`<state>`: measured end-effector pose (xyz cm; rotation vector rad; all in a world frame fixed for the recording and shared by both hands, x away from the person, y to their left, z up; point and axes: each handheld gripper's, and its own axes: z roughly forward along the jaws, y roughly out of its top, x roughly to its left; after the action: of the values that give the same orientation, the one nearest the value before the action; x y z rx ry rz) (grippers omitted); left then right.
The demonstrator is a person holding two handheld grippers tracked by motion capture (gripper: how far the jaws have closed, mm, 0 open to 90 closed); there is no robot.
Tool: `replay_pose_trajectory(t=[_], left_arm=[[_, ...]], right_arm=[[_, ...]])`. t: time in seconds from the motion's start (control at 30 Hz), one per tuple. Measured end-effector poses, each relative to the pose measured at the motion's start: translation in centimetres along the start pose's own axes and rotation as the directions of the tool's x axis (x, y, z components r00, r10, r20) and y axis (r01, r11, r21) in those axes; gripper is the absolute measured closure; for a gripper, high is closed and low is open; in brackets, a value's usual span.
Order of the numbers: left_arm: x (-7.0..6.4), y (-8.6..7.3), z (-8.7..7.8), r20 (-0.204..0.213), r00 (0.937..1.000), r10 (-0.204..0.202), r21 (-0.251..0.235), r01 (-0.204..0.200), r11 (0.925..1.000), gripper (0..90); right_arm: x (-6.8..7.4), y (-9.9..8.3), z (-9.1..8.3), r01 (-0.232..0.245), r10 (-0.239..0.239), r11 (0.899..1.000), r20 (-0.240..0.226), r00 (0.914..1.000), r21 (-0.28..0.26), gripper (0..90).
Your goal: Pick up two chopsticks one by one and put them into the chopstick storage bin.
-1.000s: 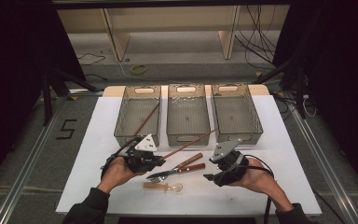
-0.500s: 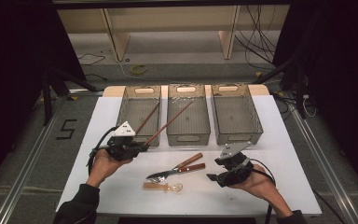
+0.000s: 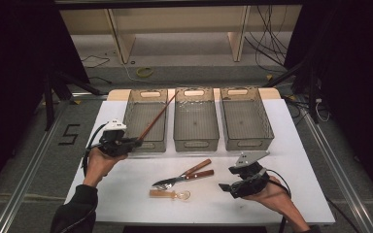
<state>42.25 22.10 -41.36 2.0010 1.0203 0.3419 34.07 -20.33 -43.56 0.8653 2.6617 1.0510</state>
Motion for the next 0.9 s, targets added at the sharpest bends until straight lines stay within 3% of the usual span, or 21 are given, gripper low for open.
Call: replay_pose_trajectory(t=[0.13,0.5,0.9], left_arm=[[1.0,0.7,0.1,-0.012,0.9995,-0.029,-0.013,0.028,0.9995,82.7],[3.7,1.9,1.3,-0.068,0.9939,-0.087,0.015,0.088,0.9960,82.7],[5.0,2.0,3.0,-0.092,0.9877,-0.127,0.054,0.132,0.9898,82.5]], right_arm=[[0.1,-0.3,-0.2,-0.004,0.004,1.000,0.004,1.0000,-0.004,30.2],[0.6,-0.9,-0.7,-0.016,0.016,0.999,0.001,0.9999,-0.044,29.5],[0.7,-1.1,-0.8,-0.012,0.012,0.999,-0.009,0.9999,-0.042,29.5]])
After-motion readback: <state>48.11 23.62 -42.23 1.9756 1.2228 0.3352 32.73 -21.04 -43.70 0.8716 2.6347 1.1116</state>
